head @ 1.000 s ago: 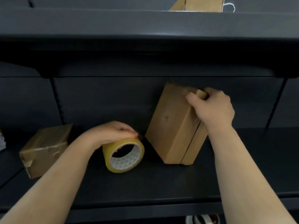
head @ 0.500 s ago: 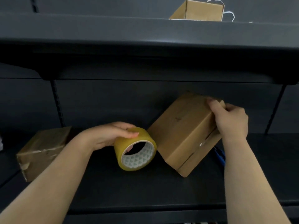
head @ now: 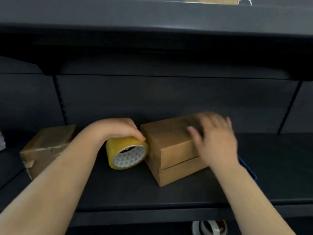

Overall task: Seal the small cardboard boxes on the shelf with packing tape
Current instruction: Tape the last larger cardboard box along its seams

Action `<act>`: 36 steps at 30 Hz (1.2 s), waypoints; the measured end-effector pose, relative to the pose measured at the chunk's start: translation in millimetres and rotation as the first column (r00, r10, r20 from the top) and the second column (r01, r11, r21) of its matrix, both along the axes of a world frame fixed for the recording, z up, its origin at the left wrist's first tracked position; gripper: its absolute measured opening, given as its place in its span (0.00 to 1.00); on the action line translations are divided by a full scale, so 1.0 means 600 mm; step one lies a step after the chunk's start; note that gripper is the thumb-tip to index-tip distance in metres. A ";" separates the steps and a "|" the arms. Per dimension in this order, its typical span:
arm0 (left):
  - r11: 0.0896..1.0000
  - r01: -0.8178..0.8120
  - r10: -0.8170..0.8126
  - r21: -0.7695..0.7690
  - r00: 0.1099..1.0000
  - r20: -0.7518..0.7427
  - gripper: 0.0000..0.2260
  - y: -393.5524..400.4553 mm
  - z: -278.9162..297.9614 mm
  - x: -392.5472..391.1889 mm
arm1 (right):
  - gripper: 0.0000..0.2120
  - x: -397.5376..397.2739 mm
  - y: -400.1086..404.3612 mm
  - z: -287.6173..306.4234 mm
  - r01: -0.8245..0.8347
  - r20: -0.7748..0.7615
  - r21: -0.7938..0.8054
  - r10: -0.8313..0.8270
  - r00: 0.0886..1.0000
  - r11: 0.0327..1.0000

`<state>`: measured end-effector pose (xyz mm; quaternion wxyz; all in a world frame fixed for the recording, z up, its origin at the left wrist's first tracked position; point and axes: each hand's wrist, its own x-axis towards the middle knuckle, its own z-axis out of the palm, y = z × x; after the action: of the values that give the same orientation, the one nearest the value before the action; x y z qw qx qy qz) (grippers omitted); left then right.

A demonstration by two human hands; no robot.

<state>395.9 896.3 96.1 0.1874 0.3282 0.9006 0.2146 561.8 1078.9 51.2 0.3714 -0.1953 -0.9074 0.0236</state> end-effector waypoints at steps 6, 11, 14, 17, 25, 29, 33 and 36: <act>0.999 -0.019 0.020 -0.041 1.000 0.024 0.23 -0.058 0.020 -0.021 | 0.49 -0.016 -0.111 -0.007 -0.156 0.339 0.155 0.096 0.936 0.975; 0.980 -0.078 0.041 0.186 0.981 0.192 0.24 -0.111 -0.007 -0.035 | 0.48 -0.032 -0.122 -0.016 -0.116 0.368 0.102 0.071 0.927 0.988; 0.899 -0.153 0.000 0.409 0.936 0.351 0.16 -0.120 -0.028 -0.038 | 0.49 -0.032 -0.104 -0.016 -0.138 0.347 0.096 0.096 0.933 0.986; 0.947 -0.104 -0.015 0.303 0.931 0.365 0.17 -0.113 -0.041 -0.028 | 0.48 -0.033 -0.073 -0.018 -0.152 0.311 0.099 0.115 0.943 0.983; 0.975 -0.068 0.022 0.213 0.977 0.212 0.13 -0.062 -0.030 0.019 | 0.51 -0.036 -0.004 0.006 -0.207 0.348 -0.072 0.219 0.912 0.976; 0.951 -0.081 -0.032 0.297 0.934 0.356 0.16 -0.066 -0.038 0.050 | 0.55 -0.051 -0.004 0.013 -0.184 0.462 -0.094 0.207 0.863 0.978; 0.950 -0.009 -0.030 0.313 0.992 0.120 0.09 -0.048 -0.061 0.056 | 0.42 -0.051 0.004 -0.004 -0.318 0.260 -0.357 0.420 0.870 0.879; 0.926 -0.027 0.006 0.377 0.998 0.059 0.07 -0.036 -0.078 0.067 | 0.43 -0.057 0.006 -0.008 -0.328 0.241 -0.331 0.415 0.877 0.885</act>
<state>435.9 874.9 49.1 0.1444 0.3444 0.8395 0.3947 527.8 1082.8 46.3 0.1837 -0.0675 -0.9616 0.1926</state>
